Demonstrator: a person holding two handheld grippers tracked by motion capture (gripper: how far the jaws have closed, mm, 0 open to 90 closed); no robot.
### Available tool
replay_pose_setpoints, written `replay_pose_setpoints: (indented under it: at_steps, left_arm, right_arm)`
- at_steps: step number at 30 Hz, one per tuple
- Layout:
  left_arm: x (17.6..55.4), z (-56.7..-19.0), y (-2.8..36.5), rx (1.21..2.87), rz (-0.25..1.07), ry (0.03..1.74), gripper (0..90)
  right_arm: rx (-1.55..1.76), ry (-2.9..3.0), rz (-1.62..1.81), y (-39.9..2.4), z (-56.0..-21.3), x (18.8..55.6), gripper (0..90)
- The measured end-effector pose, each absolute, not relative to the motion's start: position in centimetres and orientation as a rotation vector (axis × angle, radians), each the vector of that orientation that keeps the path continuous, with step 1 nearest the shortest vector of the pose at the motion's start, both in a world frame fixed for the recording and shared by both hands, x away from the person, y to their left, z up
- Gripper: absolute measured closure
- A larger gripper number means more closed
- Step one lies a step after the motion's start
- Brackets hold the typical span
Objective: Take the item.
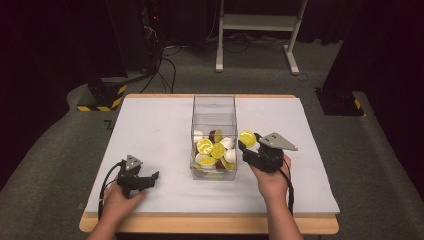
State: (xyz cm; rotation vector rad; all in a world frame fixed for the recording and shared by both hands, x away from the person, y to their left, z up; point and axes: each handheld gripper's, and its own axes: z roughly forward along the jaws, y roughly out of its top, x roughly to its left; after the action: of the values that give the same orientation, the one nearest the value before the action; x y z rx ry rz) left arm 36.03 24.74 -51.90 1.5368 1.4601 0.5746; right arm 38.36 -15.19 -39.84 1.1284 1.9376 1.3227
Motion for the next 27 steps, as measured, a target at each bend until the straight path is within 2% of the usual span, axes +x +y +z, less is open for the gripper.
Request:
replay_pose_setpoints:
  at_steps: [27]
  left_arm:
    - [36.0,-51.9,24.7,1.537,0.574,1.46,16.2]
  right_arm:
    - [1.204,1.852,1.262,-18.2,-40.0,39.0,38.3]
